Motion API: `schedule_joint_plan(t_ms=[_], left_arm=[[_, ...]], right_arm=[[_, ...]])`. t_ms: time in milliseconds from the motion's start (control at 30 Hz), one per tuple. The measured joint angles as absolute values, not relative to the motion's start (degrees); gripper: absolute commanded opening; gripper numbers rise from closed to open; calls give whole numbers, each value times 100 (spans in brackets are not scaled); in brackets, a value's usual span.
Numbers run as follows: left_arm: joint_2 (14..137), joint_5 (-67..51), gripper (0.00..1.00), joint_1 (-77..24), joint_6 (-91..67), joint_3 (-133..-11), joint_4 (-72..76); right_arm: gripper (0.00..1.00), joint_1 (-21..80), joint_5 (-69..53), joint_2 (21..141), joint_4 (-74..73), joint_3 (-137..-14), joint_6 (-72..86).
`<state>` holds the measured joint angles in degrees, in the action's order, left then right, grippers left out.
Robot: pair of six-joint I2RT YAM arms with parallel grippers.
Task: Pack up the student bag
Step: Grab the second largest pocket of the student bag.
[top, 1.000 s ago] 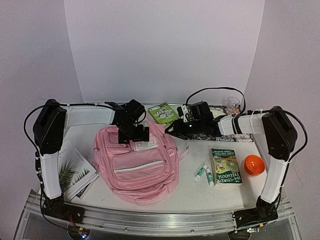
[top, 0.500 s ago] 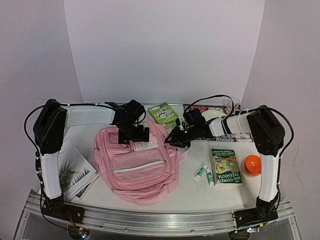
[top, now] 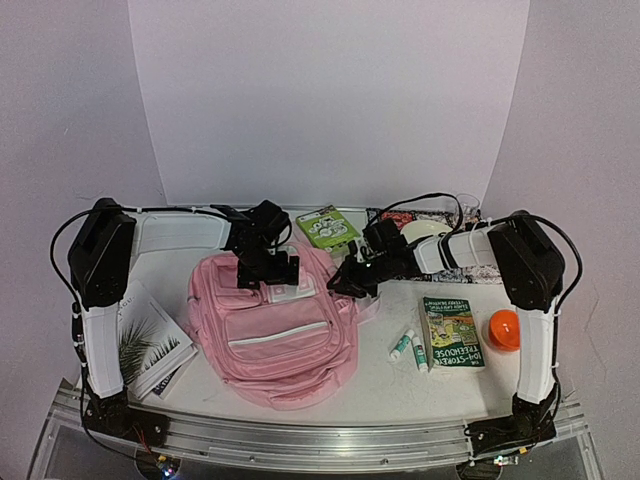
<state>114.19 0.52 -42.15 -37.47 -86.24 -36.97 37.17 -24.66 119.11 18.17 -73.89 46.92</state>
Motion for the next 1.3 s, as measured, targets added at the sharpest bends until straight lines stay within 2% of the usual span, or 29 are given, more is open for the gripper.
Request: schedule_joint_plan(t_ms=[467,600,800,1300], left_arm=[[11479,8,100,-4173,-3746,-8623,-3628],[11524,5,100,-4158,-3747,-8624,-3594],[11558,3,100,-4158,-3747,-8623,-3574],[11651,-105,99,-4156,-3756,-8660,-3354]], right_arm=[[33,3680,-2780,12362,1751,-7833,5034],[25,3667,-2858,12418,1802,-7878,5120],[1,3664,-2944,12431,1966,-7871,5215],[0,3702,-2775,11583,2510,-6762,4566]])
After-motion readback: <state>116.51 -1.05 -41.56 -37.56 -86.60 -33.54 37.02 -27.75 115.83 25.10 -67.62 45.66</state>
